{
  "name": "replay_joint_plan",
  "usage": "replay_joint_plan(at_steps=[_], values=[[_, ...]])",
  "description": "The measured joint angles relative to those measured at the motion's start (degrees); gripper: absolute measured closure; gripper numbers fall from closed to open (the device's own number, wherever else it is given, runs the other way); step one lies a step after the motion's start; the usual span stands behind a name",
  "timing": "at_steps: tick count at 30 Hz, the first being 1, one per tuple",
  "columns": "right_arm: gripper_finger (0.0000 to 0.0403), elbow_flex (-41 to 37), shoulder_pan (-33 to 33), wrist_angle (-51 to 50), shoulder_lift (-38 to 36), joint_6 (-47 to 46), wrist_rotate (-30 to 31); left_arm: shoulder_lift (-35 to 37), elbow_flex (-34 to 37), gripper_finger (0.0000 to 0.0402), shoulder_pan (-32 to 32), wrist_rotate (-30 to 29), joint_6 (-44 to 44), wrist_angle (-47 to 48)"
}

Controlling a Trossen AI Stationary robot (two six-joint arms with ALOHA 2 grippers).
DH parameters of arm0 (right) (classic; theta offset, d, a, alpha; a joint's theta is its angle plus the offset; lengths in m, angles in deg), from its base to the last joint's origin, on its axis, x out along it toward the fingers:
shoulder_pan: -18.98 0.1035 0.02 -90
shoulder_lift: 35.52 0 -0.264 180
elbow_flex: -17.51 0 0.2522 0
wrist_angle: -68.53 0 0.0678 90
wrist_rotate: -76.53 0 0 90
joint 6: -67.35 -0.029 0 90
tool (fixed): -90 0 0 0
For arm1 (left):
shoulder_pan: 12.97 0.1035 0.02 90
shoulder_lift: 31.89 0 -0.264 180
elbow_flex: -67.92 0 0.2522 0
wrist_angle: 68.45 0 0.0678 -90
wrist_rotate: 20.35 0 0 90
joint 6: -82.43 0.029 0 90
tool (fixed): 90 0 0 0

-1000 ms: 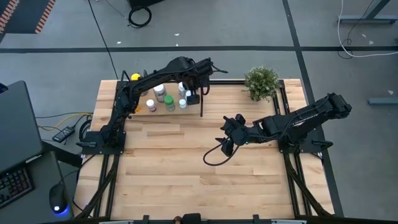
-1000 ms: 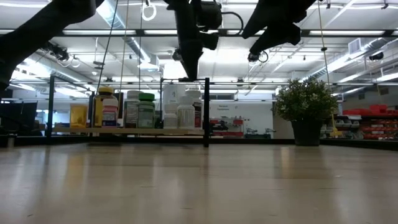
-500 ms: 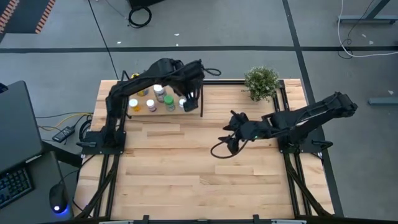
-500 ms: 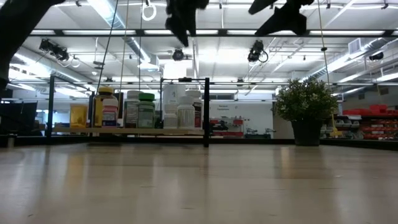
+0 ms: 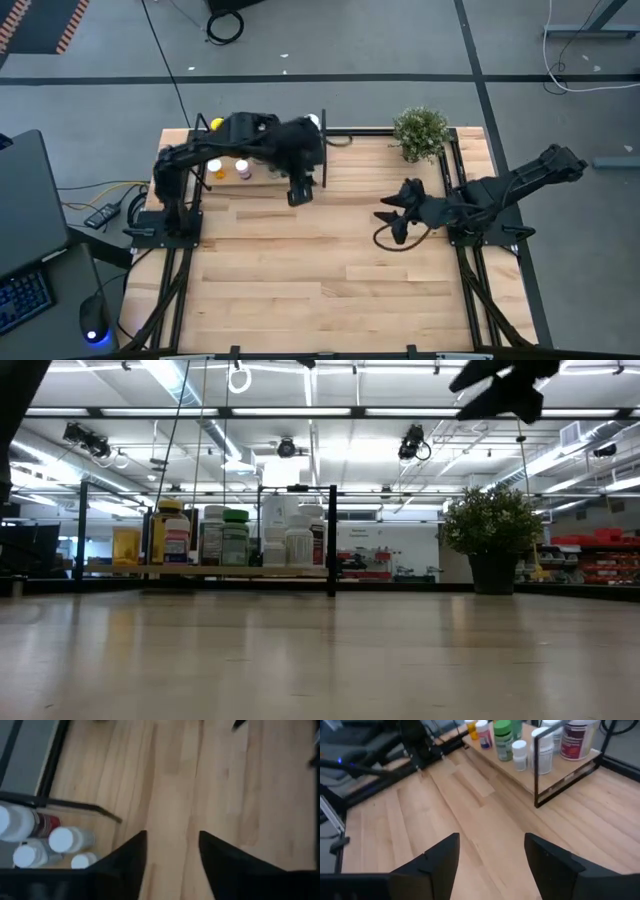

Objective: Pick and place medicine bottles onto shelf by color
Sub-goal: Return To Home Position

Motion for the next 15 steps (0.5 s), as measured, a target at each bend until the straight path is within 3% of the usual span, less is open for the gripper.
replay_joint_plan(at_steps=[5,10,15], values=[[0.019,-11.32,1.57,15.13,-7.47,2.76,3.87,3.1,-0.01,0.03,-0.18,1.13,-1.77,-5.21],[0.0245,-23.11,-0.31,35.53,-16.49,11.9,-3.02,6.6,6.11,0.0384,-1.55,1.45,-3.07,-12.31],[0.0341,-32.92,-4.64,44.97,-24.81,14.72,-8.03,11.21,18.9,0.0388,-0.52,4.04,-5.77,-24.38]])
